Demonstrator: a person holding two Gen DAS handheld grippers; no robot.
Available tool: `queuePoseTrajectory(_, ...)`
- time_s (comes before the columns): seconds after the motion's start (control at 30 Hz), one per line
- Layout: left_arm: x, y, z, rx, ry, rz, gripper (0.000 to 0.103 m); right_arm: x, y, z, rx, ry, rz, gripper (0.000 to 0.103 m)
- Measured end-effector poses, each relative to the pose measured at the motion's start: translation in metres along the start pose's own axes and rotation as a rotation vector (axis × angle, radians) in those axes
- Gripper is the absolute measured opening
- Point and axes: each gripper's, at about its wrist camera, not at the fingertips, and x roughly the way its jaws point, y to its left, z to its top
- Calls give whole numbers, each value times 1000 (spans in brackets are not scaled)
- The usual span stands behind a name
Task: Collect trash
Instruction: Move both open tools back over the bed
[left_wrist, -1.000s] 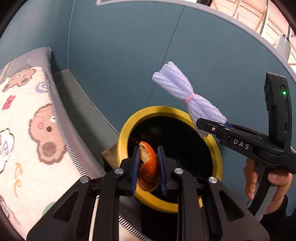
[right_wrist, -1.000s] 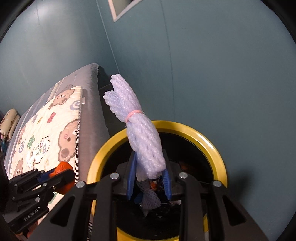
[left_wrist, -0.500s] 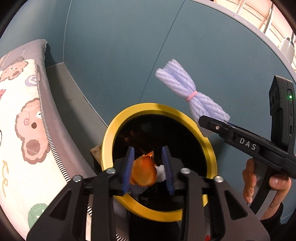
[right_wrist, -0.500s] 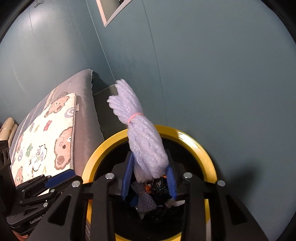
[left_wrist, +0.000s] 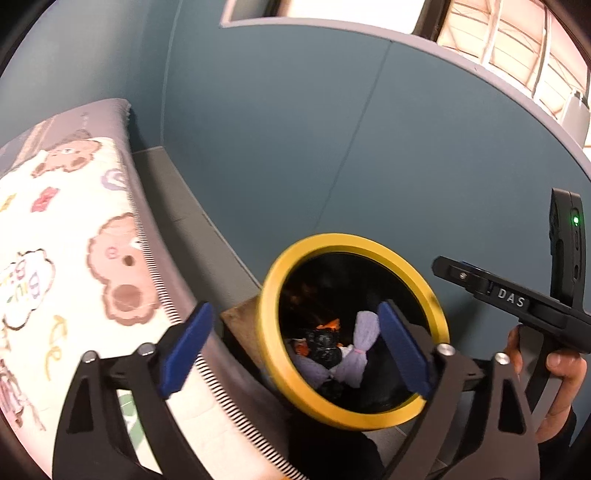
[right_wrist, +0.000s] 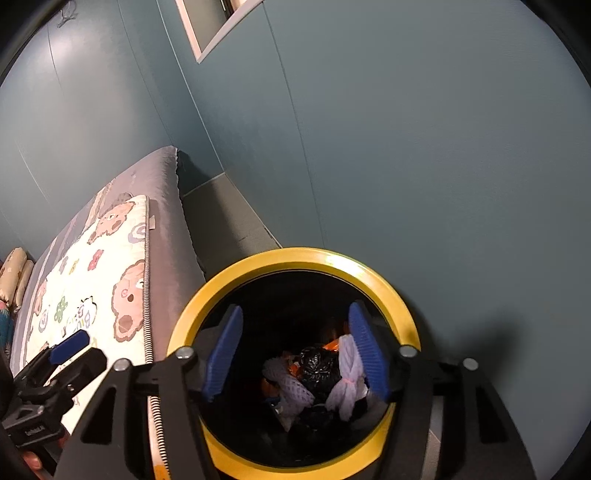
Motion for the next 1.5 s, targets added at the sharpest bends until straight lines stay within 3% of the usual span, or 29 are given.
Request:
queuePoseTrajectory(0.23, -23, 24, 1, -37, -35, 42, 93, -10, 30, 0, -50, -19, 14, 71)
queuePoseTrajectory(0.7, -80, 100, -4, -138, -104, 166, 93, -20, 118, -2, -213, -41, 126, 72)
queuePoseTrajectory(0.9, -107, 160, -9, -203, -130, 268, 93, -20, 174, -13, -300, -44, 238, 72)
queuePoseTrajectory(1.2, -148, 290, -22, -328, -133, 469, 93, -3, 277, -55, -476, 35, 410, 72)
queuePoseTrajectory(1.5, -158, 388, -47, -418, -86, 533, 93, 31, 358, -110, -598, 148, 523, 72)
